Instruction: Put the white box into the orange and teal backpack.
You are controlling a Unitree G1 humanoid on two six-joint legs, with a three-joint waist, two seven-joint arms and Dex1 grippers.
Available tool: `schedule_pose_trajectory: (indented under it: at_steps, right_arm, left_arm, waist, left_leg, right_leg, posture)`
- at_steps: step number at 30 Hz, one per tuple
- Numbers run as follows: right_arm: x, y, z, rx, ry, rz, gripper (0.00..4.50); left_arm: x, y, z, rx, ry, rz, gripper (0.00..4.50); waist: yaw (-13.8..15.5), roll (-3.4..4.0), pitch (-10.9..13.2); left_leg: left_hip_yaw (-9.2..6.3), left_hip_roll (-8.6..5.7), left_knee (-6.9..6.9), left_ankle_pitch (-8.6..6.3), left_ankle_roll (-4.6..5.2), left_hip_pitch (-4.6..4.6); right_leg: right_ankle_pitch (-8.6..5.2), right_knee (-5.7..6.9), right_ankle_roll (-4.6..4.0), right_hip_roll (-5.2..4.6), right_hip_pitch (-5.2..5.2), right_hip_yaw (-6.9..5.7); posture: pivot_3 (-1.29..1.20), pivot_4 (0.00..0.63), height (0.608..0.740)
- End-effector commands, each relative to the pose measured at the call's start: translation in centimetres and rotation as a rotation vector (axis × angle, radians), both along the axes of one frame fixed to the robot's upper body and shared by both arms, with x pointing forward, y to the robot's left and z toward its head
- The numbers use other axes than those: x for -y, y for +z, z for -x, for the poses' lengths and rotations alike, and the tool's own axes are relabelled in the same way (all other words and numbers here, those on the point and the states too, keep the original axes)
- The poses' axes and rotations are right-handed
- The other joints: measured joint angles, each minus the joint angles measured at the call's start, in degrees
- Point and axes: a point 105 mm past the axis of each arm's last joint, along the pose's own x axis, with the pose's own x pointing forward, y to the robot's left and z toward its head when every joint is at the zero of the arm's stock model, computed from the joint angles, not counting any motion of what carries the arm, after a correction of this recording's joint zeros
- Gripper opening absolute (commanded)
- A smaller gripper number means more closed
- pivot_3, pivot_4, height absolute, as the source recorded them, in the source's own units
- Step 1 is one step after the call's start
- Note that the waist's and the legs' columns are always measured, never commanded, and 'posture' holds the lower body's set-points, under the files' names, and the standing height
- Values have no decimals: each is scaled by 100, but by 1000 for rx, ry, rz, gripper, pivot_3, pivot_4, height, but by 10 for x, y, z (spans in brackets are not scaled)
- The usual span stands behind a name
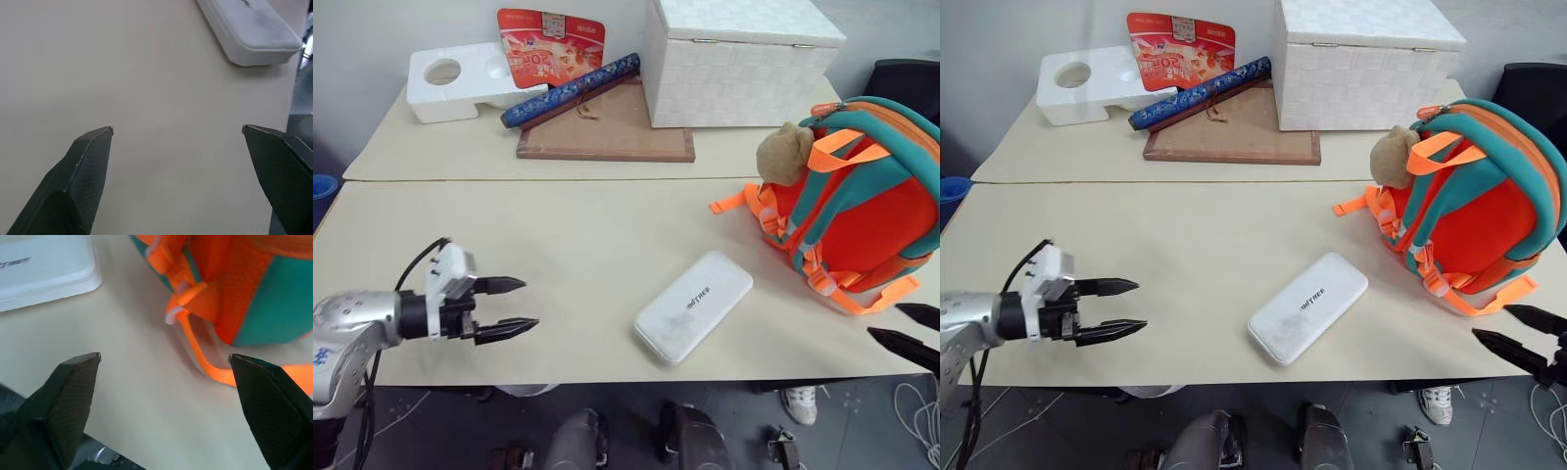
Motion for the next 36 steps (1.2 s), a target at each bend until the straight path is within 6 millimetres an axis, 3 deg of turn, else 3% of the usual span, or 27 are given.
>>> schedule_pose_trajectory:
  at_steps: [1, 5, 9, 11, 18, 21, 36]
  right_arm:
    - [-26, 5, -4, -20, 160, 37, 2919]
    - [-45, -2, -26, -14, 259, 111, 1477]
    - [-54, -8, -55, 26, 270, 173, 234]
    - [-60, -10, -78, 61, 244, 178, 0]
    - [-80, -23, -123, 116, 198, 174, 0]
    - [-87, -28, -134, 124, 186, 171, 0]
    - [-122, -27, -123, 122, 272, 122, 0]
  left_arm:
    - [22, 1, 2, -16, -160, -12, 3082]
    - [49, -8, 3, -47, -328, -42, 1771]
    - [64, -17, 3, -81, -436, -71, 657]
    - [73, -21, 0, -94, -486, -78, 27]
    - [95, -30, -12, -125, -572, -87, 27]
    - [103, -32, -16, -129, -582, -77, 27]
    - [123, -34, -26, -184, -556, 19, 27]
  waist:
    - [-8, 0, 0]
    - [-39, -2, -1]
    - [-35, -2, 1]
    - [-33, -3, 1]
    - [-18, -6, 1]
    - [-31, -6, 1]
    - [-33, -6, 2]
  left_leg:
    - [0, 0, 0, 0, 0, 1]
    - [10, -3, 12, 6, 8, 2]
    - [14, -3, 22, 19, 27, 3]
    - [13, -3, 29, 22, 29, 2]
    - [12, -9, 39, 39, 41, -13]
    - [17, -14, 44, 46, 51, -16]
    - [11, -13, 47, 50, 53, -14]
  right_leg:
    - [0, 0, 1, 1, 2, 0]
    - [2, 8, 4, 7, 3, 1]
    - [2, 22, 4, 12, 1, 1]
    - [2, 24, 4, 15, 2, 0]
    - [3, 29, 5, 15, -2, -8]
    - [8, 36, 16, 18, -2, -17]
    - [9, 60, 17, 12, 1, -11]
  posture:
    - [0, 150, 740]
    - [0, 150, 740]
    - [0, 150, 740]
    - [0, 150, 740]
    - [0, 150, 740]
    - [0, 150, 740]
    - [0, 150, 740]
